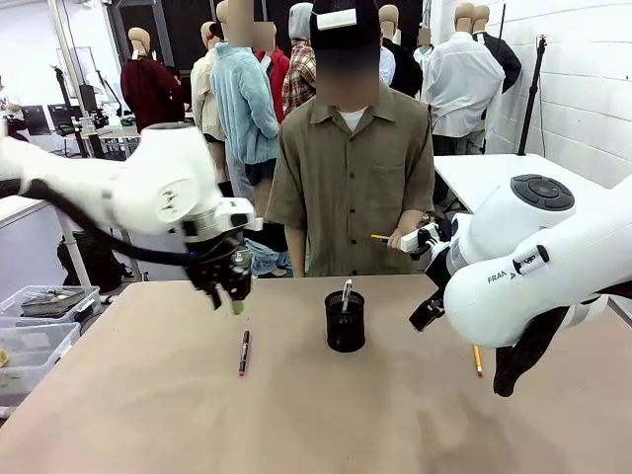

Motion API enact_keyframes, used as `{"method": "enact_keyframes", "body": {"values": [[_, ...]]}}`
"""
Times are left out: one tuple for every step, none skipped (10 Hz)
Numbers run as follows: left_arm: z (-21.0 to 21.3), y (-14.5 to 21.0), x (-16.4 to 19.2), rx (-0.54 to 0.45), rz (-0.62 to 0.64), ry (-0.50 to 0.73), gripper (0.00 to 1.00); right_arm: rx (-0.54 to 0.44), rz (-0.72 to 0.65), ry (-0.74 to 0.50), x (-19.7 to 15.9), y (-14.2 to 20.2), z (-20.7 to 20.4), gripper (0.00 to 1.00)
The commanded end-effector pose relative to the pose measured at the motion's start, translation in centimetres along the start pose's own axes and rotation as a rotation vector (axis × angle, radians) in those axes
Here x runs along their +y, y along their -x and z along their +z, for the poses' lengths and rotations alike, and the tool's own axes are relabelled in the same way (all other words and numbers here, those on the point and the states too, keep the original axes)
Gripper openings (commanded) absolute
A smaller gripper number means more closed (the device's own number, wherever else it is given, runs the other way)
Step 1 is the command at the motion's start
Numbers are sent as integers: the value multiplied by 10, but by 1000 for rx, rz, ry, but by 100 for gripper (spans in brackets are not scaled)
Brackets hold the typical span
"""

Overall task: Place the pens into the pen holder.
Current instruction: Pick up a writing instrument from the table and place it into the Pen holder.

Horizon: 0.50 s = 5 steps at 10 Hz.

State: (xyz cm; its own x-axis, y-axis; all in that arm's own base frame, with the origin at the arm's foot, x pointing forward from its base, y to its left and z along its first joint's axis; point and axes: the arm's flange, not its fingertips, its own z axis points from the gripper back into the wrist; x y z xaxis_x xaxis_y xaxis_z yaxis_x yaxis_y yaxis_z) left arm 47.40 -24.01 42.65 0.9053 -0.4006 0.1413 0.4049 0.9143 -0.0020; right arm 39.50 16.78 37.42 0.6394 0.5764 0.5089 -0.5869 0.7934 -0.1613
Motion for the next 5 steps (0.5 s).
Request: {"method": "enact_keyframes", "body": {"values": [[-32, -29, 3, 42, 36, 42, 52, 1, 0, -1, 0, 0, 0, 100], [-43, -38, 3, 52, 50, 45, 52, 1, 0, -1, 0, 0, 0, 100], [-51, -43, 3, 57, 94, 36, 52, 1, 0, -1, 0, 0, 0, 100], [-58, -45, 3, 48, 109, 35, 52, 1, 0, -1, 0, 0, 0, 100], [-66, -44, 1, 63, 106, 36, 52, 1, 0, -1, 0, 0, 0, 100]]}}
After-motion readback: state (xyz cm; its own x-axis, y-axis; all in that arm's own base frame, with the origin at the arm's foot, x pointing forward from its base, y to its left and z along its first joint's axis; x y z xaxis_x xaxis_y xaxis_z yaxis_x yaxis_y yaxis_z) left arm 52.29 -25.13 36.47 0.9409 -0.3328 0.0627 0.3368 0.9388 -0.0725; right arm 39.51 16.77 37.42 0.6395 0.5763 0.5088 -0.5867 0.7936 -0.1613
